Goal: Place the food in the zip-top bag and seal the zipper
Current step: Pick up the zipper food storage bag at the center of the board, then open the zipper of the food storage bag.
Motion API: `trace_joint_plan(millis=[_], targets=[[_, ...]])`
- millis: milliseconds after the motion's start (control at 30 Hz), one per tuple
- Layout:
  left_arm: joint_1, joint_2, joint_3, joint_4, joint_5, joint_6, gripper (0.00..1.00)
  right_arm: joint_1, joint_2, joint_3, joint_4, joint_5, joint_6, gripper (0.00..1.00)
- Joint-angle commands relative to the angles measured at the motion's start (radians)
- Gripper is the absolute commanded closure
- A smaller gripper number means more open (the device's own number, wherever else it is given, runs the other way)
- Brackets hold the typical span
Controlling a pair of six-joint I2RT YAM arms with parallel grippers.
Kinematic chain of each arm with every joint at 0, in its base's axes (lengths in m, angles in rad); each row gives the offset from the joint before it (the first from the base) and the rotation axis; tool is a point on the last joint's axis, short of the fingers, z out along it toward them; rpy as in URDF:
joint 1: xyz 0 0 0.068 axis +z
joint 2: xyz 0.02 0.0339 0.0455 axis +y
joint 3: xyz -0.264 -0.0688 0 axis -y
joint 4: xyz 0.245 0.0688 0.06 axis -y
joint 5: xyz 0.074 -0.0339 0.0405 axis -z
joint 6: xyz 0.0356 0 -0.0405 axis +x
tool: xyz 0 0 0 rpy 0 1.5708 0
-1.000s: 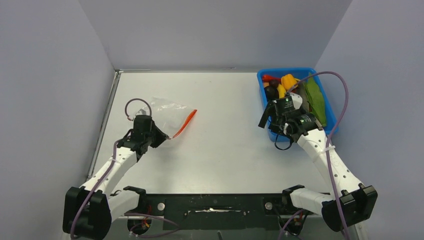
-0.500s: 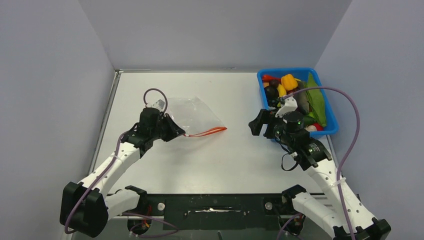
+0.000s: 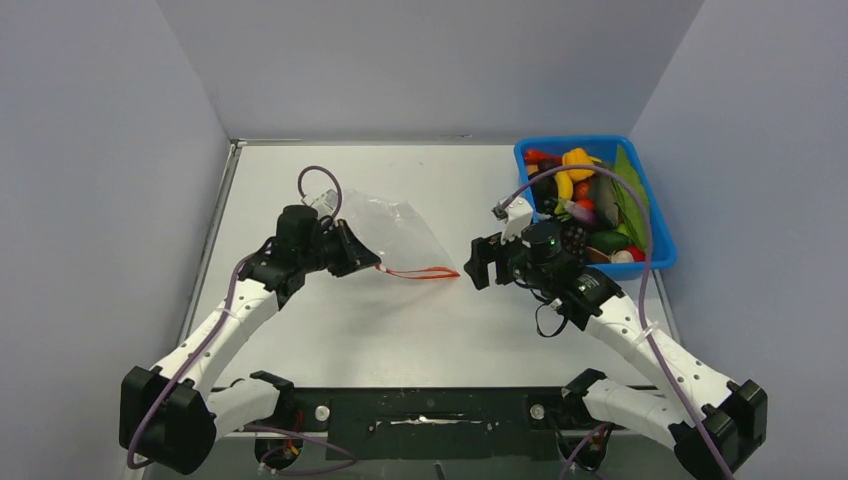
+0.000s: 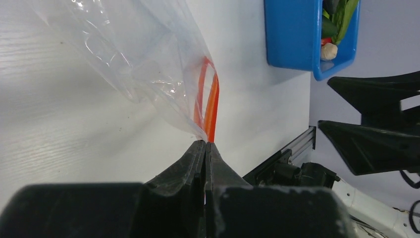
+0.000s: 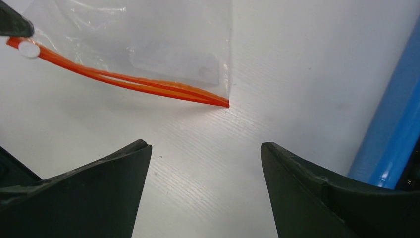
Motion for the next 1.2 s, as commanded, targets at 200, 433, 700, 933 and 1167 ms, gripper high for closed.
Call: trace_joint_plan(millis=[200,433,700,933,1167], targets=[[-0.011,-0.008,0.063,0.083,0.14,-0.057,1.0,0.221,0.051,-0.145,0.352,0.16,-0.352,0.24],[-0.013,-0.001,0.057,0.087,0.164,-0.065,1.0,0.235,0.158,-0.215,0.563,0.068,-0.44,0.45],[-0.017,-0.015,0.046,0.091,0.182,-0.086,1.0,0.258,0.258,-0.22,0.657,0.04,-0.49,0.58],[-0.019,-0.023,0.044,0.085,0.192,-0.098,1.0,0.279,0.314,-0.235,0.723,0.061,-0.532,0.55],[-0.019,-0.016,0.051,0.073,0.216,-0.099,1.0,0.282,0.336,-0.249,0.759,0.11,-0.539,0.75]])
